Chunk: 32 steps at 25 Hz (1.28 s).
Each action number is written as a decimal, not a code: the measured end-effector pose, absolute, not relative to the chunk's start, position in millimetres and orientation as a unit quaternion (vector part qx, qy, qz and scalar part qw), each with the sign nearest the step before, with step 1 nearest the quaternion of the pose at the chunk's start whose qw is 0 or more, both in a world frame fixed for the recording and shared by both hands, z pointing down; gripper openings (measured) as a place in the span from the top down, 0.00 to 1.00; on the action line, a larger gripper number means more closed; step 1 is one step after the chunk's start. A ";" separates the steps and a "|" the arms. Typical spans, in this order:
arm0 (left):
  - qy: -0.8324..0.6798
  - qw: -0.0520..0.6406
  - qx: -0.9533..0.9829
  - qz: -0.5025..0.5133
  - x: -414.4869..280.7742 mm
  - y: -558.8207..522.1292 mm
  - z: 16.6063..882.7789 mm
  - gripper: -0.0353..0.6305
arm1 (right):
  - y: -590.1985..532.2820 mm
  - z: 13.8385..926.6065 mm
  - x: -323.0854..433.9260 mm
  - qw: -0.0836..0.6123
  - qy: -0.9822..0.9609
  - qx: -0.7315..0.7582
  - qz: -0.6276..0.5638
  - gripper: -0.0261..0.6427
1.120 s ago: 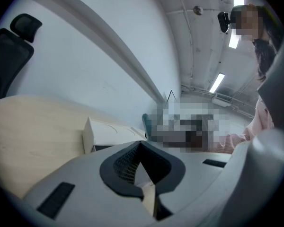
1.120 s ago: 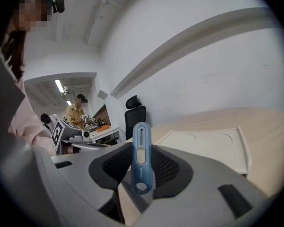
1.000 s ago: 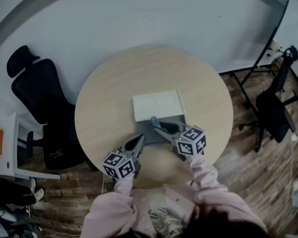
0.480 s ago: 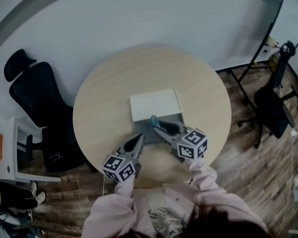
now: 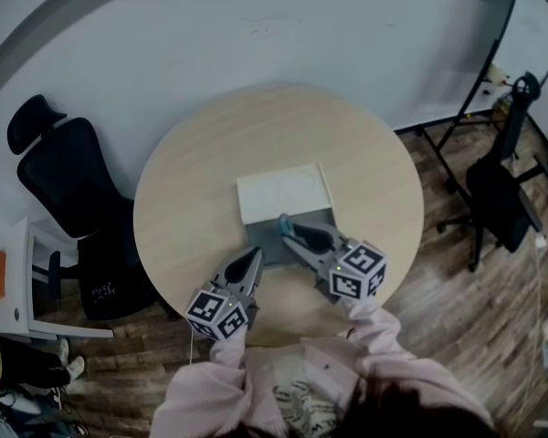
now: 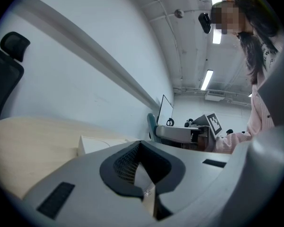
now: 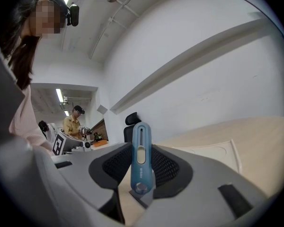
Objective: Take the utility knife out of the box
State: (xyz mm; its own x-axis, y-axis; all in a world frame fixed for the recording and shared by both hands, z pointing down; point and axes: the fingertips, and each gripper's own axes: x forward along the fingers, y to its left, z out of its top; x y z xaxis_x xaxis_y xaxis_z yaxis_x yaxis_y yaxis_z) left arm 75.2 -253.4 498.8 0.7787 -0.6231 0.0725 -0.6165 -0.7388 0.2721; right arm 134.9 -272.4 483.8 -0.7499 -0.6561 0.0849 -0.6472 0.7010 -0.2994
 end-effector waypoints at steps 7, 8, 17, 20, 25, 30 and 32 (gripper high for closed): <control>-0.333 0.134 0.933 -0.013 74.4 -249.2 494.9 0.95 | -263.8 481.8 140.1 0.020 0.922 -0.356 -0.153 0.75; -0.333 0.133 0.933 -0.013 74.7 -249.1 494.9 0.95 | -263.1 482.1 140.5 0.019 0.922 -0.356 -0.154 0.75; -0.330 0.134 0.934 -0.009 80.2 -246.1 496.6 0.95 | -259.5 484.7 141.6 0.014 0.924 -0.351 -0.152 0.75; -0.331 0.135 0.934 -0.008 79.7 -246.7 497.1 0.95 | -259.7 485.6 140.6 0.013 0.925 -0.349 -0.154 0.75; -0.332 0.134 0.934 -0.008 79.8 -246.4 497.2 0.95 | -259.4 486.5 139.6 0.013 0.925 -0.346 -0.155 0.75; -0.333 0.137 0.933 -0.009 75.8 -246.2 499.1 0.95 | -259.1 488.6 137.5 0.011 0.925 -0.346 -0.157 0.75; -0.335 0.137 0.932 -0.011 74.4 -246.7 499.0 0.95 | -259.3 488.4 136.6 0.009 0.925 -0.346 -0.156 0.75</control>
